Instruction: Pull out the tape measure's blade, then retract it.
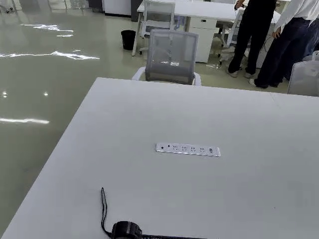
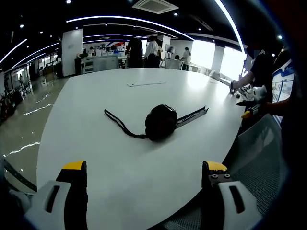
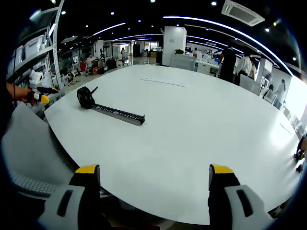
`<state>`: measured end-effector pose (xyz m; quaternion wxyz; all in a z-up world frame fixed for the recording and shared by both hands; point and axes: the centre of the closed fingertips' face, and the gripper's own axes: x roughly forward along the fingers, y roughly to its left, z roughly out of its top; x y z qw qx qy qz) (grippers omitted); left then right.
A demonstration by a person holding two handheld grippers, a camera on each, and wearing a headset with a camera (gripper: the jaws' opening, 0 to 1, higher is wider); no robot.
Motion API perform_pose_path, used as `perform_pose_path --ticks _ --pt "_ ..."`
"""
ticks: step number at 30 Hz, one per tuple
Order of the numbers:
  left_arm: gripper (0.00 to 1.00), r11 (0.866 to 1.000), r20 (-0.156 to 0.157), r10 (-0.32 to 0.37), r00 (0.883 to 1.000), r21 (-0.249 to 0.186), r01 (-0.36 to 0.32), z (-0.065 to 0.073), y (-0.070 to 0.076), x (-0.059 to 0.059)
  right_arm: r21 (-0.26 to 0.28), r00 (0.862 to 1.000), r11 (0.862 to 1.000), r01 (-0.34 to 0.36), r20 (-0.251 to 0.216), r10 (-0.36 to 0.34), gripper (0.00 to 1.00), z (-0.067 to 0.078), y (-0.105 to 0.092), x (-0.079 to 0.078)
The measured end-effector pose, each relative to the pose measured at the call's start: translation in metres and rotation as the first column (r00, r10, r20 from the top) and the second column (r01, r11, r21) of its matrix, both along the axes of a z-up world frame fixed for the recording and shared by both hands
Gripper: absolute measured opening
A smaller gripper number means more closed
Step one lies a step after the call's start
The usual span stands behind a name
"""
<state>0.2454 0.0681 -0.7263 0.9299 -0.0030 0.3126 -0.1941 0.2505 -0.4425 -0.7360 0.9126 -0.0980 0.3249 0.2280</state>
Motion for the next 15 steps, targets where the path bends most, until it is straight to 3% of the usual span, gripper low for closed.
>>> perform_pose_path --ticks 1,2,3,10,12,15 --pt "0.99 1.000 0.001 -0.008 1.000 -0.013 0.008 0.001 -0.002 -0.002 -0.005 1.000 1.000 0.002 -0.005 -0.002 0.99 -0.001 -0.001 -0.001" --pt "0.99 1.000 0.012 0.007 1.000 0.018 -0.007 0.000 0.004 -0.002 -0.003 1.000 1.000 -0.004 -0.026 0.004 0.99 -0.003 0.000 -0.004" --pt "0.99 1.000 0.010 0.010 1.000 0.022 -0.010 0.000 0.005 -0.003 0.000 0.999 1.000 -0.011 -0.045 0.011 0.99 -0.005 0.000 -0.007" --pt "0.99 0.998 0.014 0.056 0.998 0.018 -0.057 0.000 0.016 -0.005 -0.004 0.999 1.000 0.012 -0.031 -0.012 1.00 -0.003 -0.007 -0.010" --pt "0.99 0.998 0.017 0.059 0.998 0.023 -0.059 0.000 0.017 -0.005 -0.052 1.000 0.999 -0.006 -0.023 0.005 1.00 -0.005 -0.011 -0.011" --pt "0.99 0.997 0.026 0.072 0.997 0.029 -0.073 0.001 0.020 -0.004 -0.040 1.000 0.999 -0.014 -0.022 0.014 1.00 -0.003 -0.008 -0.012"
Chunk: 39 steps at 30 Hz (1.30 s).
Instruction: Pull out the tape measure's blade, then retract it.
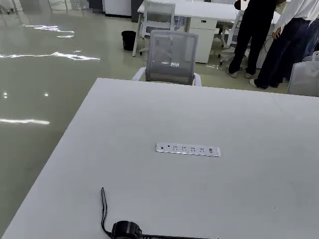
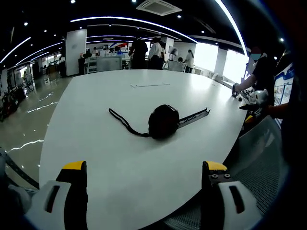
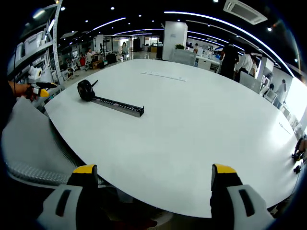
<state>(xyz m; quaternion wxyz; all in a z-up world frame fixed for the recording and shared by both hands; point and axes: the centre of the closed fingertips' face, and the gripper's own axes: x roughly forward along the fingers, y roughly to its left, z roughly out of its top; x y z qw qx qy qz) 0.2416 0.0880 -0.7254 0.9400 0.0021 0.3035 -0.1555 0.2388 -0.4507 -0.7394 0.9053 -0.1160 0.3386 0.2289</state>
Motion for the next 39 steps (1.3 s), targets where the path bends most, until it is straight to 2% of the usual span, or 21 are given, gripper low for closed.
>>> perform_pose_path --ticks 4,11,16,26,31,33,36,37,39 --pt "0.99 1.000 0.004 0.007 1.000 0.002 -0.007 0.002 0.001 0.001 -0.005 1.000 1.000 -0.002 0.013 0.002 1.00 0.002 0.000 0.001" --pt "0.99 1.000 -0.012 0.008 1.000 0.000 -0.008 0.001 0.000 -0.001 0.009 1.000 1.000 0.015 0.025 -0.015 1.00 0.006 0.000 0.003" --pt "0.99 0.998 -0.016 0.052 0.999 -0.042 -0.053 0.009 -0.005 0.006 0.018 0.999 1.000 -0.001 0.047 0.000 1.00 0.010 0.006 0.008" --pt "0.99 0.999 -0.031 0.043 0.999 -0.003 -0.043 0.014 -0.018 0.018 0.035 0.996 0.999 -0.038 0.081 0.035 0.99 0.018 0.022 0.030" --pt "0.99 0.999 -0.044 0.047 0.998 0.007 -0.047 0.019 -0.025 0.025 0.042 0.996 0.998 -0.053 0.077 0.049 0.98 0.017 0.028 0.038" --pt "0.99 0.999 -0.038 0.041 0.998 0.013 -0.040 0.022 -0.030 0.028 0.043 0.996 0.997 -0.059 0.075 0.056 0.99 0.016 0.031 0.039" --pt "0.99 0.999 -0.049 0.033 0.998 0.033 -0.031 0.021 -0.035 0.028 0.042 0.995 0.997 -0.069 0.074 0.066 0.98 0.015 0.034 0.042" --pt "0.99 0.998 -0.067 0.036 0.997 0.046 -0.033 0.018 -0.036 0.028 0.043 0.995 0.996 -0.072 0.074 0.069 0.98 0.014 0.035 0.043" --pt "0.99 0.998 -0.079 0.040 0.996 0.047 -0.036 0.016 -0.040 0.029 0.043 0.995 0.996 -0.075 0.072 0.072 0.97 0.012 0.036 0.045"
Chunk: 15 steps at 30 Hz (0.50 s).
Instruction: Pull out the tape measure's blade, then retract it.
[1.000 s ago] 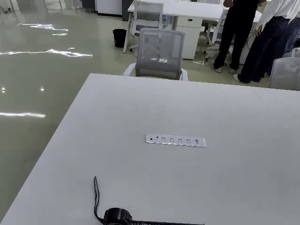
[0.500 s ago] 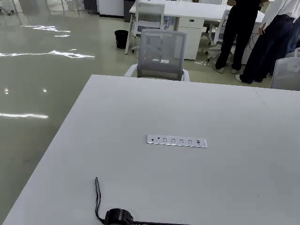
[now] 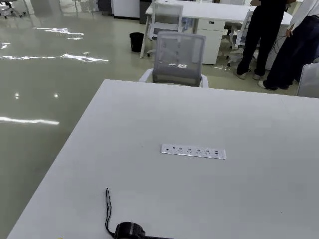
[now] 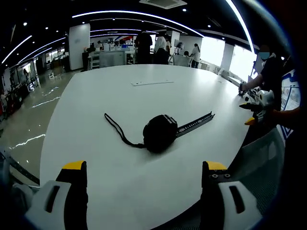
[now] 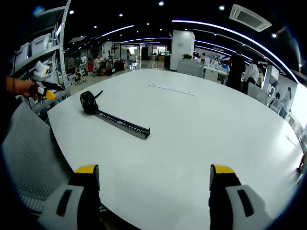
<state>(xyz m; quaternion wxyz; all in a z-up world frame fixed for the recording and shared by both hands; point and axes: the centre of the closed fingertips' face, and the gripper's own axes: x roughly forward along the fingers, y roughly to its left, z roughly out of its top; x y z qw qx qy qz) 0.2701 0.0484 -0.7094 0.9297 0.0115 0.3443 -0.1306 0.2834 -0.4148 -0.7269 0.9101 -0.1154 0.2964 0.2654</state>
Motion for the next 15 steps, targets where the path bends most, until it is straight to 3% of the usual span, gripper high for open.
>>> perform_pose_path --ticks 8,15 --pt "0.99 0.999 -0.011 0.026 1.000 -0.045 -0.027 0.001 -0.021 0.006 0.006 1.000 1.000 -0.023 -0.013 0.023 0.95 -0.007 0.009 0.005" --pt "0.99 0.999 -0.020 0.023 1.000 -0.038 -0.024 -0.004 -0.031 0.009 0.003 0.999 0.999 -0.042 -0.016 0.042 0.92 -0.013 0.016 0.009"
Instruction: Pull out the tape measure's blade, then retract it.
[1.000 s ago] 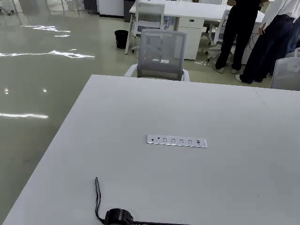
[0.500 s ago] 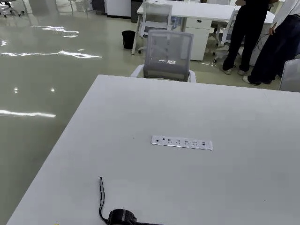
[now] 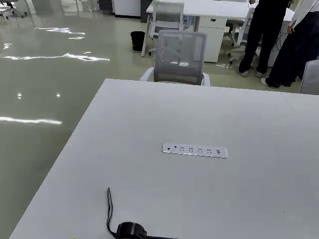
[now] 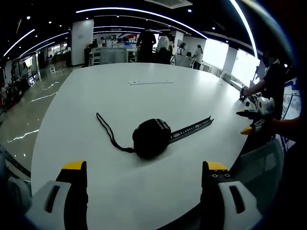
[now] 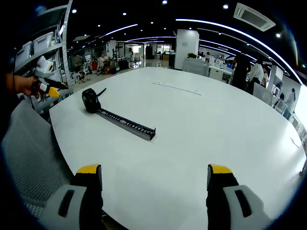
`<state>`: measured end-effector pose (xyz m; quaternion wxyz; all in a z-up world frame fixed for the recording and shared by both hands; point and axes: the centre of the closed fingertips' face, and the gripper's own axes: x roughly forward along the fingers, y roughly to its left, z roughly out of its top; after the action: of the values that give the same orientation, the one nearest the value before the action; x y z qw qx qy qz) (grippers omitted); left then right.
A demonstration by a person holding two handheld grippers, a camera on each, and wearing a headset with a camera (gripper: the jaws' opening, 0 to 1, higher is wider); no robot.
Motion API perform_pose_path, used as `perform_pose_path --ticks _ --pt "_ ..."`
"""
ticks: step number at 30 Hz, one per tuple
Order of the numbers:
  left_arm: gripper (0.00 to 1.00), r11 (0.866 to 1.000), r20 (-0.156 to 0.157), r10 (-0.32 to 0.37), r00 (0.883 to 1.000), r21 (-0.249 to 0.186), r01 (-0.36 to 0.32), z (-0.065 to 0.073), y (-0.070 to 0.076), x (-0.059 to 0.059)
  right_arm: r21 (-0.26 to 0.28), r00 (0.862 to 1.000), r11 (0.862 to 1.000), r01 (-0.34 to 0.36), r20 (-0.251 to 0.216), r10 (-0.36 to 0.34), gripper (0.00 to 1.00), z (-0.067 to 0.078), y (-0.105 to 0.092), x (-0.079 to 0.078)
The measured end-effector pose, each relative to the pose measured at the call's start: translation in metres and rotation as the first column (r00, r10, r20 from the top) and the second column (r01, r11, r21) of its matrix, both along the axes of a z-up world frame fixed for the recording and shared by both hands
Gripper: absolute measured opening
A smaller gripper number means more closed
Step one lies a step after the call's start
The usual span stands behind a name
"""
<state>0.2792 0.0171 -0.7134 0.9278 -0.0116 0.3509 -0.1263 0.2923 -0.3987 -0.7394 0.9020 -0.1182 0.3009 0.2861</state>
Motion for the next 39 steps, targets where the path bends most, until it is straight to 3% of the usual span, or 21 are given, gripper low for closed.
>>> perform_pose_path --ticks 11,14,25,31,36,39 --pt "0.99 1.000 -0.008 0.021 1.000 -0.023 -0.021 -0.002 -0.012 0.007 -0.010 0.999 0.999 -0.038 0.013 0.039 0.86 -0.003 0.012 0.018" --pt "0.99 1.000 -0.018 0.015 1.000 -0.007 -0.015 -0.003 -0.017 0.010 -0.011 0.998 0.998 -0.062 0.016 0.063 0.84 -0.005 0.018 0.024" --pt "0.99 0.999 0.005 0.036 0.999 0.020 -0.036 -0.004 -0.026 0.025 -0.014 0.992 0.992 -0.122 0.022 0.123 0.77 -0.009 0.037 0.043" --pt "0.99 1.000 -0.025 0.029 0.999 -0.004 -0.029 -0.010 -0.034 0.031 -0.026 0.988 0.988 -0.151 0.005 0.151 0.74 -0.016 0.043 0.050" --pt "0.99 1.000 -0.027 0.030 0.999 0.010 -0.030 -0.014 -0.038 0.038 -0.033 0.985 0.984 -0.175 -0.005 0.175 0.70 -0.020 0.048 0.055" --pt "0.99 0.997 0.003 0.030 1.000 0.072 -0.030 -0.013 -0.038 0.045 -0.043 0.982 0.981 -0.189 -0.010 0.189 0.69 -0.025 0.050 0.059"
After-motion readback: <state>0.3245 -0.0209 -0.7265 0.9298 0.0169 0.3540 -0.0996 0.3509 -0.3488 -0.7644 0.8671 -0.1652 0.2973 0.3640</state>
